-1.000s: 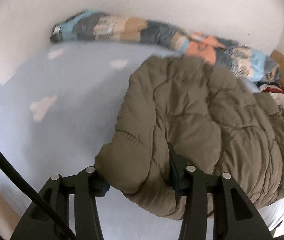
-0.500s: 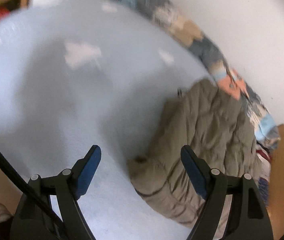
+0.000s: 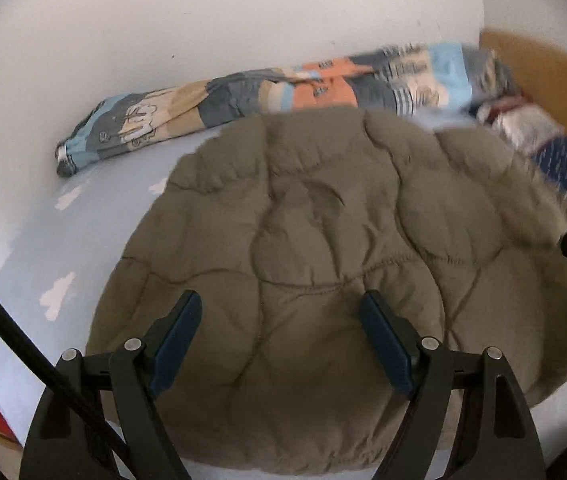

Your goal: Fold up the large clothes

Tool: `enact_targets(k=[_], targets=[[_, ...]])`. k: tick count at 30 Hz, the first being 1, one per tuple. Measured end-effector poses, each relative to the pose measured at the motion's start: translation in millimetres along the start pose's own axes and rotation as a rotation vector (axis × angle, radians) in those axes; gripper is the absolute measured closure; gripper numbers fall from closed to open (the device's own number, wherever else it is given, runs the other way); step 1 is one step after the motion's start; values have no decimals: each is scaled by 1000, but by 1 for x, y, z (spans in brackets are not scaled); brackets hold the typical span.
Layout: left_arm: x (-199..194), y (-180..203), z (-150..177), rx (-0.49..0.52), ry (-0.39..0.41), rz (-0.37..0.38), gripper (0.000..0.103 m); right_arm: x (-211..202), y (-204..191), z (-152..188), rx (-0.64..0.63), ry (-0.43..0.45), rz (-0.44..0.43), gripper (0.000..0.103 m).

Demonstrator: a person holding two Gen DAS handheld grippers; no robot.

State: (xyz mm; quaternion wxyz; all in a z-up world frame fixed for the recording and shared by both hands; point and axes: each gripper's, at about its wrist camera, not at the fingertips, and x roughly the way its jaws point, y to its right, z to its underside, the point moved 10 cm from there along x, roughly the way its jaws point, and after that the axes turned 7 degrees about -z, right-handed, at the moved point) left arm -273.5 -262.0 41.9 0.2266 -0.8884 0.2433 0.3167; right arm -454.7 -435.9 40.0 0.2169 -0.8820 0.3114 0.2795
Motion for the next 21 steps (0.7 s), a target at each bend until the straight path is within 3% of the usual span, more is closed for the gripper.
enact_targets(k=[4, 7, 9, 12, 14, 17, 21], targets=[[18, 2, 8, -17, -57, 31, 18, 42, -2, 25, 26, -144, 11, 48], [29, -3, 19, -64, -116, 67, 14, 53, 1, 31, 20, -177, 29, 47], [27, -5, 21, -74, -115, 71, 14, 55, 1, 33, 27, -191, 23, 46], [14, -10, 24, -105, -91, 77, 14, 45, 7, 26, 70, -169, -6, 47], [5, -15, 21, -121, -64, 68, 14, 26, 11, 16, 95, -103, -7, 47], [-10, -22, 15, -127, -9, 42, 14, 3, 24, 12, 93, -57, 64, 47], [-18, -22, 10, -119, 23, 14, 14, -8, 47, 26, 149, -90, 116, 47]])
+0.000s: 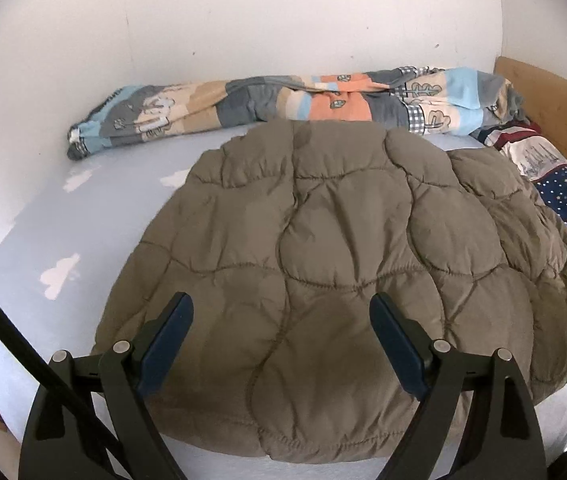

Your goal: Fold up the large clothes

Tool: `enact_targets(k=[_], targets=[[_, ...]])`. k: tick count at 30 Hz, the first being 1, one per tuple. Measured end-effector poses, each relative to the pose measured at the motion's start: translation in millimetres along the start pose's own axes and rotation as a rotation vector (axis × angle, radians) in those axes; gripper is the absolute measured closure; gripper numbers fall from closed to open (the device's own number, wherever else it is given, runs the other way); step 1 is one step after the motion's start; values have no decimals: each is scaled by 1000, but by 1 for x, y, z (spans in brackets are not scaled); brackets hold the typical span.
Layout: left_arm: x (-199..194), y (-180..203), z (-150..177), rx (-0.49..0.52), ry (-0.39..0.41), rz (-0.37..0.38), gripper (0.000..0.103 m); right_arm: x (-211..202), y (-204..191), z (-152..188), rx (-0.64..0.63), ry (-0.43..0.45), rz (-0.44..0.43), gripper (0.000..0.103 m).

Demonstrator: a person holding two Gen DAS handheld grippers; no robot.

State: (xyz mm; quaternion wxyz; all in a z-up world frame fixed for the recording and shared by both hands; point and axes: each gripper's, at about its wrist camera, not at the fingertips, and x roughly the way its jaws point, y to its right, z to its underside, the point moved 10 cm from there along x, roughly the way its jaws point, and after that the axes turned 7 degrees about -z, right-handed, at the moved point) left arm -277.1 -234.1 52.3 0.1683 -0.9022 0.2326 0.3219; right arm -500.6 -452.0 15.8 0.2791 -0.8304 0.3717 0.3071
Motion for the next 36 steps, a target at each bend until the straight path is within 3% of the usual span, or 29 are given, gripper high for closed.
enact_targets(k=[5, 14, 17, 23, 31, 36], targets=[[13, 5, 8, 34, -37, -24, 14, 8, 11, 14, 25, -55, 21, 48], [17, 4, 9, 51, -34, -32, 14, 29, 18, 24, 57, -128, 29, 46], [16, 4, 8, 52, -27, -38, 14, 23, 15, 20, 28, -97, 51, 46], [16, 5, 8, 55, -24, -36, 14, -3, -7, -4, -40, 61, 18, 46], [16, 7, 7, 68, -22, -43, 14, 3, -62, 0, -179, 76, -76, 46], [18, 9, 8, 81, -21, -49, 14, 28, -88, 17, -241, -3, -110, 46]])
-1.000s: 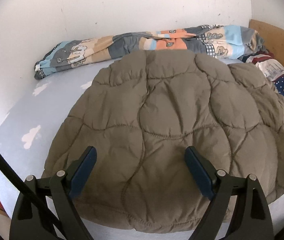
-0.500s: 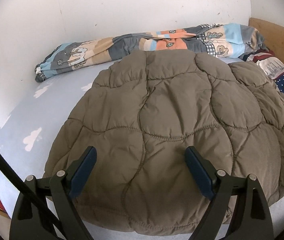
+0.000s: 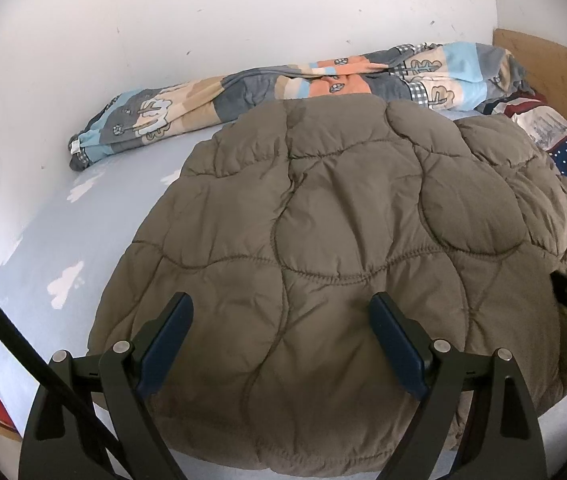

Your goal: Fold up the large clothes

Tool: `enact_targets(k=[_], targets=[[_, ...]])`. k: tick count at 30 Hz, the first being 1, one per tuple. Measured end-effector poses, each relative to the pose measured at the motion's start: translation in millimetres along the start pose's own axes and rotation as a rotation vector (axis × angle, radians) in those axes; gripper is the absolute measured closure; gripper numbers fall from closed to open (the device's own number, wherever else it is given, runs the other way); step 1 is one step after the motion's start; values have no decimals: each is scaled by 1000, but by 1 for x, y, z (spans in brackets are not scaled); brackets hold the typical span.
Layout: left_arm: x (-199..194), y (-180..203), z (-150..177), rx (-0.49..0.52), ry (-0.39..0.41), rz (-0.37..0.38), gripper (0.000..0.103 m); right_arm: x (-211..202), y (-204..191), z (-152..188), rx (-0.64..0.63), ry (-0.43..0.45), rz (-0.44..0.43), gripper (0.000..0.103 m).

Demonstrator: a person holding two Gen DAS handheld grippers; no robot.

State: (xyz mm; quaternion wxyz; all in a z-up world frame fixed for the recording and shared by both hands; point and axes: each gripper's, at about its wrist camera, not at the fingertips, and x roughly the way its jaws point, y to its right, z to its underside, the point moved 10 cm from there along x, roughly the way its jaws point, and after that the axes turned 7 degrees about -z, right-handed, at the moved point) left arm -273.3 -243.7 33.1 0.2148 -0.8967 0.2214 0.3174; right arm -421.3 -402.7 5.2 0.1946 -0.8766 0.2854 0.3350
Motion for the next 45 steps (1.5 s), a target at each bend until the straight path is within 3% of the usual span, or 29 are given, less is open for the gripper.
enact_targets(k=[9, 12, 18, 25, 30, 32, 35, 38, 41, 45], targets=[[2, 0, 1, 13, -4, -2, 14, 23, 4, 6, 8, -59, 0, 42], [3, 0, 1, 9, -6, -2, 14, 12, 3, 1, -1, -19, 16, 42], [3, 0, 1, 8, -6, -3, 14, -12, -31, -14, -86, 94, -44, 42], [4, 2, 2, 15, -9, -3, 14, 18, -41, 3, -82, -26, -81, 39], [-2, -1, -2, -2, 5, 4, 14, 2, -28, -8, -28, 24, -106, 38], [-3, -2, -2, -6, 8, 3, 14, -11, -14, -18, 11, 75, -80, 38], [0, -2, -1, -10, -5, 8, 14, -22, 22, -24, 87, 110, 45, 38], [2, 0, 1, -4, -16, 7, 14, -11, 55, -11, 191, 28, 114, 38], [6, -1, 3, -9, -32, 17, 14, 13, 65, 10, 259, -93, 84, 36], [6, -3, 6, -29, -49, 29, 14, 10, 64, 9, 248, -94, 93, 35]])
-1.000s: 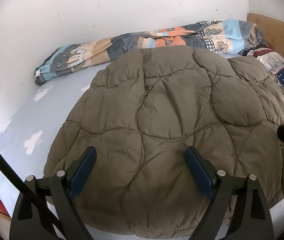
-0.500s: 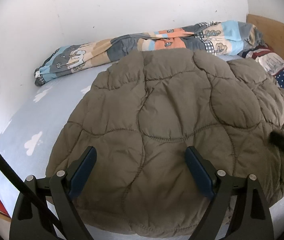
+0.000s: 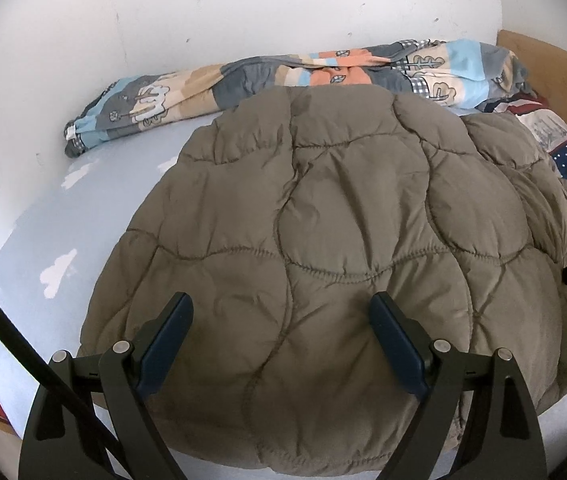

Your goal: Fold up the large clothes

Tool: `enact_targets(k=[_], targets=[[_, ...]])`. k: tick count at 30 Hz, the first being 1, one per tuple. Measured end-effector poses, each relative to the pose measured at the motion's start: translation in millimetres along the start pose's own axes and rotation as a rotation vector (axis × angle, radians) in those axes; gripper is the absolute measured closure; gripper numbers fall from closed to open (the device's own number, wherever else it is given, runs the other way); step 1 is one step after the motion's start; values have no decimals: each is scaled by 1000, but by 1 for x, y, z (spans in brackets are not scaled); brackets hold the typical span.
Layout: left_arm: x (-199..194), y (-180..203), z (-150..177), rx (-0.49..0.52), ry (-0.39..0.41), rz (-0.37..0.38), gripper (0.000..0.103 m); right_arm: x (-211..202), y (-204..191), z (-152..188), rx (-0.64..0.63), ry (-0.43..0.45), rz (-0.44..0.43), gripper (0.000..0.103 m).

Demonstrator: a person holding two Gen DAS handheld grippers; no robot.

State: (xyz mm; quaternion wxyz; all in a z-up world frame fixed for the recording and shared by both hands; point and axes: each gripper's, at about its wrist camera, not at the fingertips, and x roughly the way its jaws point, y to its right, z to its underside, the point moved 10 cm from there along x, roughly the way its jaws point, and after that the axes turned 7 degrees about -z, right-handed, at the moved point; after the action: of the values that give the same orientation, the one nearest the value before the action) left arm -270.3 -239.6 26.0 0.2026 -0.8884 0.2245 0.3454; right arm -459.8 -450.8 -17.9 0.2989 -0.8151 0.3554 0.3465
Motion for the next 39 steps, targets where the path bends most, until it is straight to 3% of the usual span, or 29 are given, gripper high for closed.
enact_targets(k=[9, 11, 15, 17, 20, 25, 28, 31, 33, 36, 39], targets=[[-18, -4, 5, -18, 2, -6, 14, -41, -31, 3, -105, 96, -49, 35], [-18, -4, 12, -12, -18, -4, 14, -40, -34, 11, -135, 78, -42, 35], [-15, -11, 26, -70, -86, 35, 14, -16, -23, 36, -124, -44, -48, 30], [-29, -17, 25, -95, -62, 40, 14, -24, -27, 34, -151, -14, -45, 30], [-62, -23, 19, -104, 15, 59, 14, -59, -36, 26, -202, 98, -62, 30], [-120, -26, 12, -42, 150, 53, 14, -117, -41, 27, -263, 253, -32, 30], [-145, -27, 14, -21, 187, 75, 14, -140, -38, 32, -270, 291, -22, 30], [-146, -28, 24, 1, 217, 72, 14, -154, -34, 36, -268, 293, -22, 30], [-132, -27, 34, 37, 194, 41, 14, -155, -30, 36, -271, 299, -16, 28], [-100, -29, 46, 37, 86, 30, 14, -140, -25, 39, -281, 297, 14, 27], [-75, -45, 45, -44, 33, 18, 14, -102, -9, 43, -178, 175, -19, 27]])
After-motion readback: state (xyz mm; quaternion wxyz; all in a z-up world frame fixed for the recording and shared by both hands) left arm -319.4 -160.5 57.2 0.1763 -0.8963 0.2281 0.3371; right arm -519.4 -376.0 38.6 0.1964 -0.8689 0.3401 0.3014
